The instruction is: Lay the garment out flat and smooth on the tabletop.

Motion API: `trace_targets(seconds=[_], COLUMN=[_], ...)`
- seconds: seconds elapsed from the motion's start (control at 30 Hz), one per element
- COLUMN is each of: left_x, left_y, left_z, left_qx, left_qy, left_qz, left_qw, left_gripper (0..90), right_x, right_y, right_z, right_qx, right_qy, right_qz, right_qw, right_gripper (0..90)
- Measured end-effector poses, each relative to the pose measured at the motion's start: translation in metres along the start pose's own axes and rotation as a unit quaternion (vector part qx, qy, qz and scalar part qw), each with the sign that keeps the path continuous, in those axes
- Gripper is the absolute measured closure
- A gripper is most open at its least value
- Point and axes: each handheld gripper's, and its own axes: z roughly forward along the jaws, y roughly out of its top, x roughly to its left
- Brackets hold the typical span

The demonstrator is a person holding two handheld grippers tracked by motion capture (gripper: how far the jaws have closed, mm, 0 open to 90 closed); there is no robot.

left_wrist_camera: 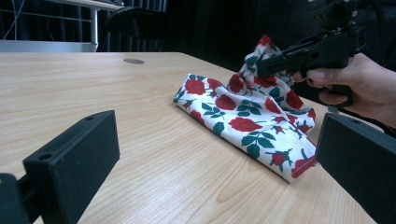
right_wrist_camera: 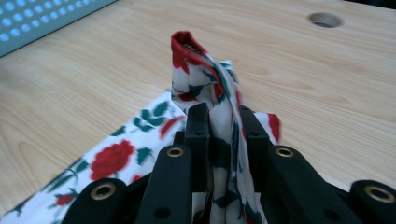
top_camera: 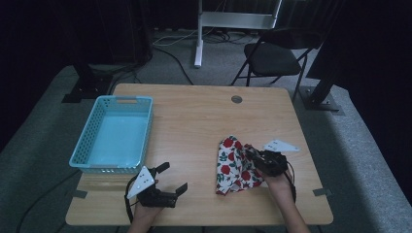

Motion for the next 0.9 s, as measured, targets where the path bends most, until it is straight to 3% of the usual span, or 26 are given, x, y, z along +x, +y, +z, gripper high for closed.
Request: trace_targets(seconds=[0.3,0.57,0.7,0.9], left_x=[0.0,0.0,0.0,0.002], left_y=[0.0,0.0,0.001,0.002], left_z=[0.0,0.001,0.001,0.003], left_qx=[0.001,0.004,0.007,0.015], left_qy=[0.001,0.001,0.003,0.0], left_qz=[0.001,0.001,-0.002,-0.01], left_qw=[1.0,1.0,1.0,0.9998], left_gripper=[0.5,0.5,0.5,0.5], right_x=[-0.03,-0.057,-0.063,-0.064], right_y=[-0.024,-0.062,-0.075,-0.087], right_z=[-0.031,-0.053,-0.055,-0.058], right_qx=[-0.009,0.009,0.021,0.025], right_qy=[-0.032,-0.061,-0.07,-0.062], right_qz=[0.052,0.111,0.121,0.124], right_qw=[0.9981,0.9919,0.99,0.9901], right_gripper=[72.2,69.3,69.3,66.2])
